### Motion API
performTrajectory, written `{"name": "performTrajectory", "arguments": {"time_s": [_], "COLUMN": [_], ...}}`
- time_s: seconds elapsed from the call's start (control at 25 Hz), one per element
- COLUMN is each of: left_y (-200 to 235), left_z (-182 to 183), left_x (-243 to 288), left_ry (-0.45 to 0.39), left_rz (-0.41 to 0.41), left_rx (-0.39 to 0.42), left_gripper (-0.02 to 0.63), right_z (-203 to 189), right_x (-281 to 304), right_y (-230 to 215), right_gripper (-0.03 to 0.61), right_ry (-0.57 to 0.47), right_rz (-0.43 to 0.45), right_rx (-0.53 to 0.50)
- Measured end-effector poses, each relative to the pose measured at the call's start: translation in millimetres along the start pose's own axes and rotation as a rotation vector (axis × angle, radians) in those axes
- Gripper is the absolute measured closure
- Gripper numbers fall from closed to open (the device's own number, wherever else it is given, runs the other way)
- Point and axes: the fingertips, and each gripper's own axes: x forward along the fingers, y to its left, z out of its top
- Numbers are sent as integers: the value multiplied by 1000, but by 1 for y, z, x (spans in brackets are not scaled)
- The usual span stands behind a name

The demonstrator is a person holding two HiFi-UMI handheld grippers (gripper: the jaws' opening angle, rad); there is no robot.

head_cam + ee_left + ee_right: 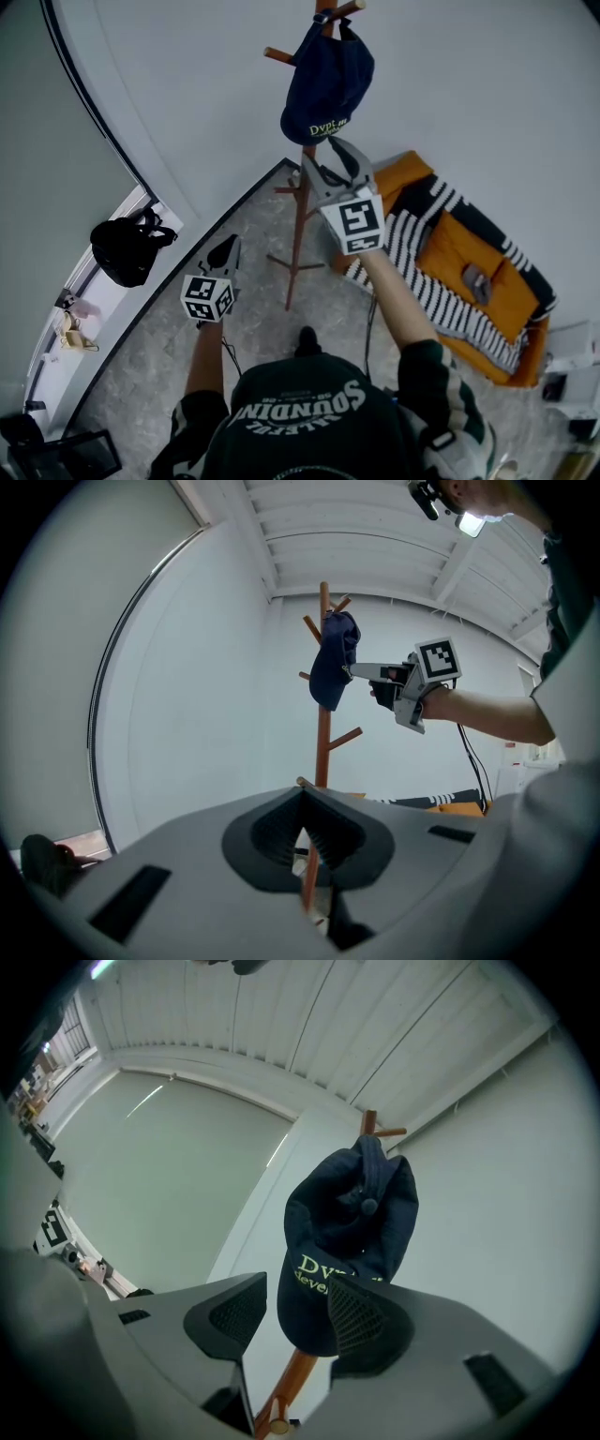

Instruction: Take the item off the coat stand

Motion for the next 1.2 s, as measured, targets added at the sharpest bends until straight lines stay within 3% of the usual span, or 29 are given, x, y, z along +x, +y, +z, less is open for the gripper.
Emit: {"name": "performTrajectory", "arguments": {"time_s": [0.32,0.64,0.8,1.2], "left_y": [11,21,22,20], "left_z": [-9,-12,-14,-19], "left_x": [-12,-21,-26,-21], "left_ry": [1,3,0,-1], "left_rz": [52,84,96,89], "left_rx": [-20,-32,-39,-52], "left_gripper": [614,614,614,614], "right_z": [23,21,18,21], "right_x": [18,41,39,25], "right_y": [4,4,-2,-5], "right_gripper": [382,383,487,545], "right_ry": [-25,10,22,46], "right_rz": [21,-27,-45,-18], "right_rx": [-156,-324,-338,-415]}}
